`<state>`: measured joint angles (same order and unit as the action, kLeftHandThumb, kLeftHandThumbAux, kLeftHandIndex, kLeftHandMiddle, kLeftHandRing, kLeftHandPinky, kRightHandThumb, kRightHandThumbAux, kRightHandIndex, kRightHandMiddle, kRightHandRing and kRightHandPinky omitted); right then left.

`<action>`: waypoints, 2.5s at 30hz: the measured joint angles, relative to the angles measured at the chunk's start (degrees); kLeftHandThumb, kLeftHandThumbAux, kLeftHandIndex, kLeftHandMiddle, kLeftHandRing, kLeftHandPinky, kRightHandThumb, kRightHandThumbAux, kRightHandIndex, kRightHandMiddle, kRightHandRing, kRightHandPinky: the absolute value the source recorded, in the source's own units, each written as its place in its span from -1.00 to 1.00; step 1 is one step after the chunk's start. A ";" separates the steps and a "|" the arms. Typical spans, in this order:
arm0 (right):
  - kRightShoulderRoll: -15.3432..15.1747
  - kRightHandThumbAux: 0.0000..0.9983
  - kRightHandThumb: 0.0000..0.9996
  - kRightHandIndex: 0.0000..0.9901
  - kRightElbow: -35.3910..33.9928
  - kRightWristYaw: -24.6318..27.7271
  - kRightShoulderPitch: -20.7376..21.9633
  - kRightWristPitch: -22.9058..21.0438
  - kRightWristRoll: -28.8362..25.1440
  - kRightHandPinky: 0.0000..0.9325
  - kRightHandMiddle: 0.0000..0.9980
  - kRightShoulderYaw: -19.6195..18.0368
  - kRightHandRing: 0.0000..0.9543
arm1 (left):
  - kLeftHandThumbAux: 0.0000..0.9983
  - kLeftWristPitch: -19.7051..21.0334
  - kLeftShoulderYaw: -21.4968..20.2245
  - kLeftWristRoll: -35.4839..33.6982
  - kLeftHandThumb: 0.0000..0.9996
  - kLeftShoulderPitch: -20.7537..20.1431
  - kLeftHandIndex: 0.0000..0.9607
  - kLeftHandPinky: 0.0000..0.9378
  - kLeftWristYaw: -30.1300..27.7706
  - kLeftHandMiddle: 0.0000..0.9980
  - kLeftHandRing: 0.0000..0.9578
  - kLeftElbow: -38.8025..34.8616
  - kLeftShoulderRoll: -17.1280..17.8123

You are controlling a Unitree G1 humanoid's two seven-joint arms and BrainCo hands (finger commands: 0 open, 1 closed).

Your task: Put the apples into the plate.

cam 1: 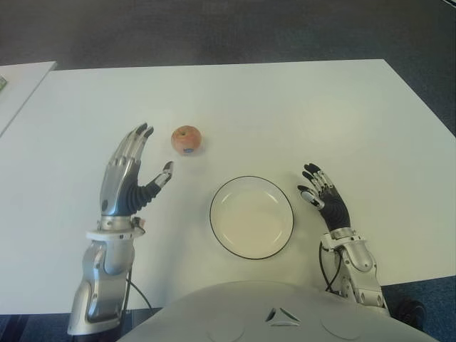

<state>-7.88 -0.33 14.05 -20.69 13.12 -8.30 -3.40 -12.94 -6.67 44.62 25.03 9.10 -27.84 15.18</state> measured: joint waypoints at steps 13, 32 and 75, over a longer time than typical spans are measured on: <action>0.15 0.25 -0.71 -0.89 6.29 0.04 3.50 2.83 0.20 -0.79 -0.86 -0.01 -0.90 | -0.43 6.16 2.72 21.43 -0.40 -22.09 -0.87 -0.96 -15.11 -0.99 -1.00 4.20 17.48; 0.23 0.24 -0.71 -0.86 10.85 -0.10 6.87 4.76 0.14 -0.77 -0.85 -0.36 -0.88 | -0.49 0.43 17.19 22.57 -0.44 -44.04 -0.97 -0.94 -17.74 -1.00 -1.00 33.26 26.95; 0.55 0.26 -0.65 -0.83 8.85 -1.29 4.76 5.09 0.11 -0.81 -0.83 -0.60 -0.87 | -0.54 -0.39 33.41 18.03 -0.39 -53.46 -1.00 -0.96 -9.34 -1.00 -1.00 62.18 24.68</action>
<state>-7.33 8.52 12.76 -15.92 18.21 -8.20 -4.00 -13.33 26.75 62.66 -28.44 -0.24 34.34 39.86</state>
